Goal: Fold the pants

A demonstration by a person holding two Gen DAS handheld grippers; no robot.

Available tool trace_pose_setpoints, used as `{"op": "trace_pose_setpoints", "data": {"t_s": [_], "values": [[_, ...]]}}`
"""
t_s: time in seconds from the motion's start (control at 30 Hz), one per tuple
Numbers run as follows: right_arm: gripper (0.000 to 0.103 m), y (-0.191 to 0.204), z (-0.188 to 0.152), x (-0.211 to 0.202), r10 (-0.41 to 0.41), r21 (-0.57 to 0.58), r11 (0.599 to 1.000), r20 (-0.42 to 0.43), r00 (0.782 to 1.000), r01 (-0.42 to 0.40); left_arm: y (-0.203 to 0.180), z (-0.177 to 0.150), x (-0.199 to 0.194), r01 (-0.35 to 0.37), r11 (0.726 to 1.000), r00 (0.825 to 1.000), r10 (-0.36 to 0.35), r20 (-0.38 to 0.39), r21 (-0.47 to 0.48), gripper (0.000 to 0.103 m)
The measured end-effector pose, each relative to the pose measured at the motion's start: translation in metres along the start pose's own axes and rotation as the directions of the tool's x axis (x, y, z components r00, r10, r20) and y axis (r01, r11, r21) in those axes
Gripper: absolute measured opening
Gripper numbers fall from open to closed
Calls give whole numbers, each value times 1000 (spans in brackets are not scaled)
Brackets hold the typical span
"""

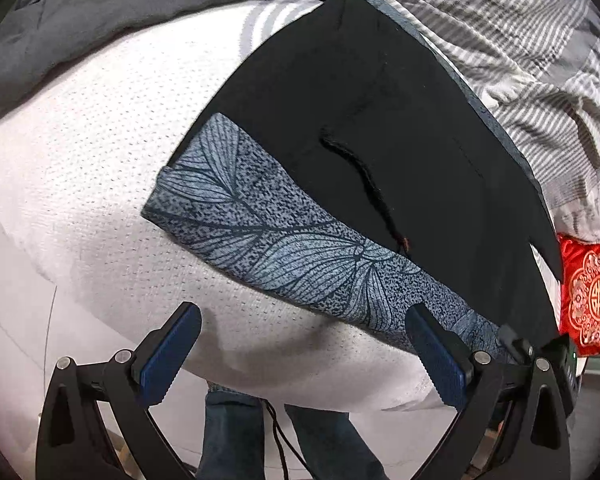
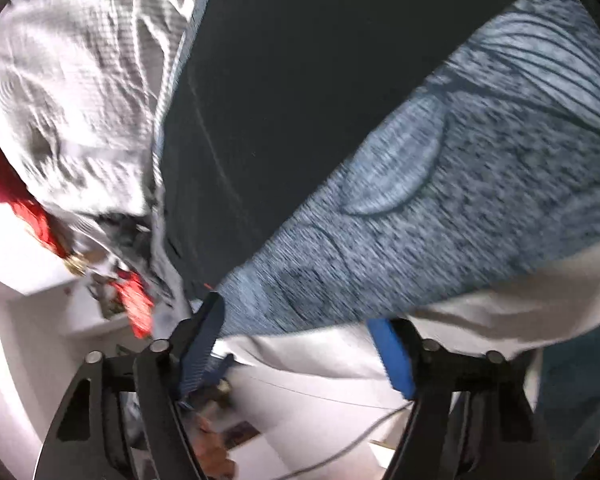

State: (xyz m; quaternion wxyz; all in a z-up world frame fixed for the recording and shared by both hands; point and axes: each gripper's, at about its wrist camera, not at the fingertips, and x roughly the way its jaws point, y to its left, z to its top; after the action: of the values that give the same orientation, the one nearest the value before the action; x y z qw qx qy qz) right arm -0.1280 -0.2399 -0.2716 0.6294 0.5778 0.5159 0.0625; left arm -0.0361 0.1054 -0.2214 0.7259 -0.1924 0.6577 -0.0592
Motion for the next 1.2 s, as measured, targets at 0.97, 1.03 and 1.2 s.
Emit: {"op": "trace_pose_setpoints", "data": {"t_s": [0.97,1.03,1.2], "values": [[17,44,13,-14,94,0,996,-66,993,-94,-4,29,-7,228,955,974,-222,55,-191,24],[16,50,15,-18,89,-12,996,-66,994,-90,-18,33,-16,200,973,979,-194,60,-119,24],[15,79,24,-29,67,-59,996,-63,996,-71,-42,50,-36,182,983,981,-181,70,-18,24]]}}
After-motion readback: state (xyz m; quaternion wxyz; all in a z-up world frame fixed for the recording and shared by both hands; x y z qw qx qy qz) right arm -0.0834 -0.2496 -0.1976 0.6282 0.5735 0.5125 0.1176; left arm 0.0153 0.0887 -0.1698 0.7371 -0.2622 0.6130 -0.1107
